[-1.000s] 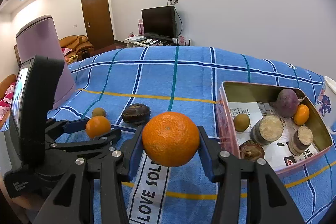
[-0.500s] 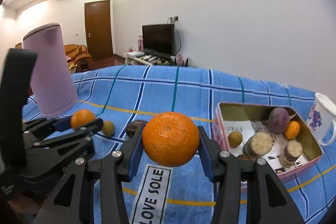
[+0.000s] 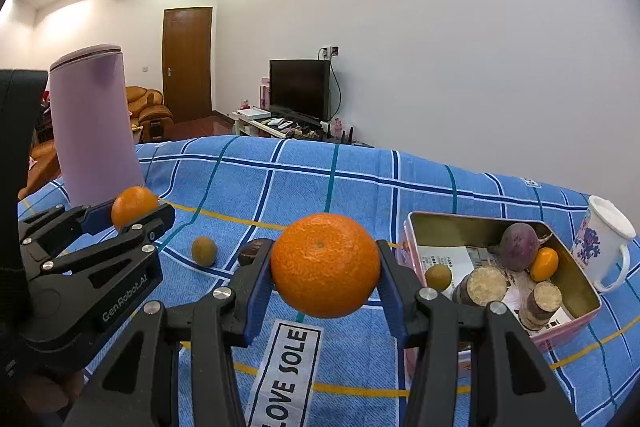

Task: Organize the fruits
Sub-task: 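Carry both held oranges over the pink tin box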

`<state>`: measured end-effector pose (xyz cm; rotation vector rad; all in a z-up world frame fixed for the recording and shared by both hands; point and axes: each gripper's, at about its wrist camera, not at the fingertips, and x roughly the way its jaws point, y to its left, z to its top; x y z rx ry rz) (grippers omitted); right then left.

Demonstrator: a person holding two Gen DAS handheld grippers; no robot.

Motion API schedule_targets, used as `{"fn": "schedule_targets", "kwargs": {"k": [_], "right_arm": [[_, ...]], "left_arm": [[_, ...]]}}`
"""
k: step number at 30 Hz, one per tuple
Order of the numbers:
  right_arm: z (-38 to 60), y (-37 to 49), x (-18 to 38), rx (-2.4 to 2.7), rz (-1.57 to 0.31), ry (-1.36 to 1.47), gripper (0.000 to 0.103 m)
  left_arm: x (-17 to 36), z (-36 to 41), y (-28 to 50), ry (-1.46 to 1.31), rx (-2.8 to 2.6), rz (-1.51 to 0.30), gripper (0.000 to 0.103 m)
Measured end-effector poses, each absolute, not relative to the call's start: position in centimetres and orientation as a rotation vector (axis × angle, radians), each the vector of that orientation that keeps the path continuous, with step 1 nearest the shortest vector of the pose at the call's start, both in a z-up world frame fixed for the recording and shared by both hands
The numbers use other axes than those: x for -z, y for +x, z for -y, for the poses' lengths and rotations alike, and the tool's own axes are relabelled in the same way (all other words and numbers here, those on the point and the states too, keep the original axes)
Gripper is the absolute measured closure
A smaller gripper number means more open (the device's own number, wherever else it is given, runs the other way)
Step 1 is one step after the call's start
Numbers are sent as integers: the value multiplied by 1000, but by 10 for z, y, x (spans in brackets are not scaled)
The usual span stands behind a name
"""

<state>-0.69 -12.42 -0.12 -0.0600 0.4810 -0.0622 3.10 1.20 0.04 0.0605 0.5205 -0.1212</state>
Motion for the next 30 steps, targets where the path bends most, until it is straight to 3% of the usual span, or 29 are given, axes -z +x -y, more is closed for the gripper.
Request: {"fn": "schedule_targets", "kwargs": {"k": [30], "right_arm": [[132, -22, 1, 62, -491, -68, 52]], "left_arm": [[-5, -3, 3, 55, 99, -488, 64]]}}
